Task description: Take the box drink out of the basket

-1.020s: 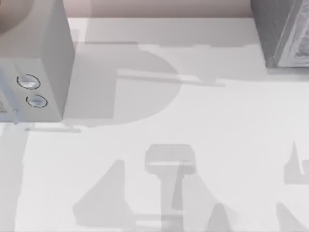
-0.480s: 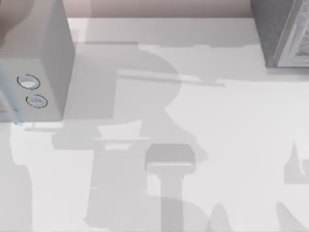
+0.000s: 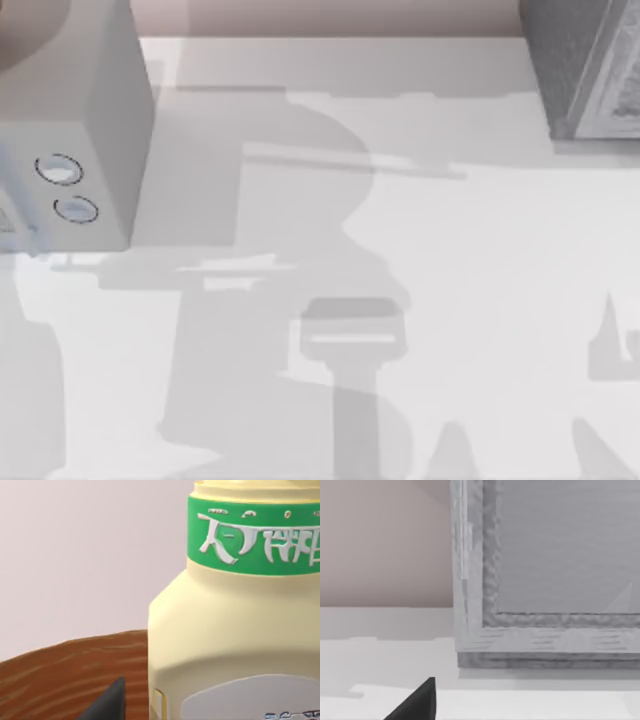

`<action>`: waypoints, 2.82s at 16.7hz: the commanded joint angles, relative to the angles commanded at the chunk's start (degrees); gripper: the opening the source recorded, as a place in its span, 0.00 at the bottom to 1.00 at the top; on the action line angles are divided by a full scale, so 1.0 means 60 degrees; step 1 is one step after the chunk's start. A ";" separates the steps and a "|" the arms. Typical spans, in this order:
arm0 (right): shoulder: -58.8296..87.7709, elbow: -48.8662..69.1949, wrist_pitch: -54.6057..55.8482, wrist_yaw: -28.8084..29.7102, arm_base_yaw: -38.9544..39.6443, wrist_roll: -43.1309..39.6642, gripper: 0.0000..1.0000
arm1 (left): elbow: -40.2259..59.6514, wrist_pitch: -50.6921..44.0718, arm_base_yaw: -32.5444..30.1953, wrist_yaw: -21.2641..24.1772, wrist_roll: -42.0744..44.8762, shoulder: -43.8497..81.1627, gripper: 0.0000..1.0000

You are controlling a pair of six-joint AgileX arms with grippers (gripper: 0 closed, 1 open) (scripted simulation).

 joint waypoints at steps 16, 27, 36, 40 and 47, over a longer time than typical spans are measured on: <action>0.0000 0.0000 0.0000 0.0000 0.0000 0.0000 1.00 | 0.1701 0.0031 -0.0467 -0.0439 -0.0007 0.1722 1.00; 0.0000 0.0000 0.0000 0.0000 0.0000 0.0000 1.00 | 0.1701 0.0031 -0.0467 -0.0439 -0.0007 0.1722 0.32; 0.0000 0.0000 0.0000 0.0000 0.0000 0.0000 1.00 | 0.1701 0.0031 -0.0467 -0.0439 -0.0007 0.1722 0.00; 0.0000 0.0000 0.0000 0.0000 0.0000 0.0000 1.00 | 0.1801 -0.0010 -0.0420 -0.0434 0.0015 0.1587 0.00; 0.0000 0.0000 0.0000 0.0000 0.0000 0.0000 1.00 | 0.3888 -0.0555 -0.0625 -0.1194 -0.0200 0.1270 0.00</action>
